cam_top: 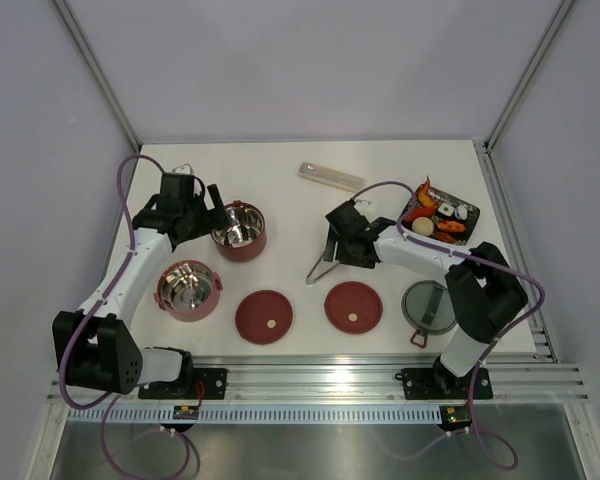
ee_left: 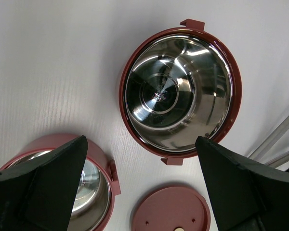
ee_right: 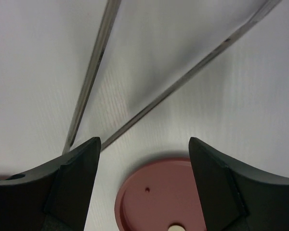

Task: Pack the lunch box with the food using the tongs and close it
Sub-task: Adjust the clamp at the center of the board.

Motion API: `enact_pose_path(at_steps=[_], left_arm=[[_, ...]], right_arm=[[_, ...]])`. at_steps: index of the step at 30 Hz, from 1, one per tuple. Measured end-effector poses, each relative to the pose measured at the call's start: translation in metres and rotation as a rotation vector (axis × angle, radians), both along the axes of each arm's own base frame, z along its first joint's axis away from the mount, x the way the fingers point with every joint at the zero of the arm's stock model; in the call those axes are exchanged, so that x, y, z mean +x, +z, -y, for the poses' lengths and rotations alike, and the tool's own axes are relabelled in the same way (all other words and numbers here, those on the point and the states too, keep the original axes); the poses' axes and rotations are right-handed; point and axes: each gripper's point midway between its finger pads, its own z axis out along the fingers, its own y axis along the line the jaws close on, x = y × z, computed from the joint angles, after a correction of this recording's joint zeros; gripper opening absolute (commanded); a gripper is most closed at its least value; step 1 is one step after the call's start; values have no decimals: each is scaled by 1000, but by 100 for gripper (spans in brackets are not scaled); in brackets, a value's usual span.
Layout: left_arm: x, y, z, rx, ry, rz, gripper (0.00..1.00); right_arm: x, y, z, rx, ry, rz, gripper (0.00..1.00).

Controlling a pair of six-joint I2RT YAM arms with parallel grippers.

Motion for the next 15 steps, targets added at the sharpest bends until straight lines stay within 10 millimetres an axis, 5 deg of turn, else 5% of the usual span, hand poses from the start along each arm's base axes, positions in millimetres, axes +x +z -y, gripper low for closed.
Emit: enact_pose_path(at_steps=[6,15], left_arm=[[-1,0,0,-1,-1,-2,99],[-1,1,0,-1,-2,1,99]], right_arm=[[22,-16,-17,5,-8,-9,69],[37,-34,-22,-48,44,-26,30]])
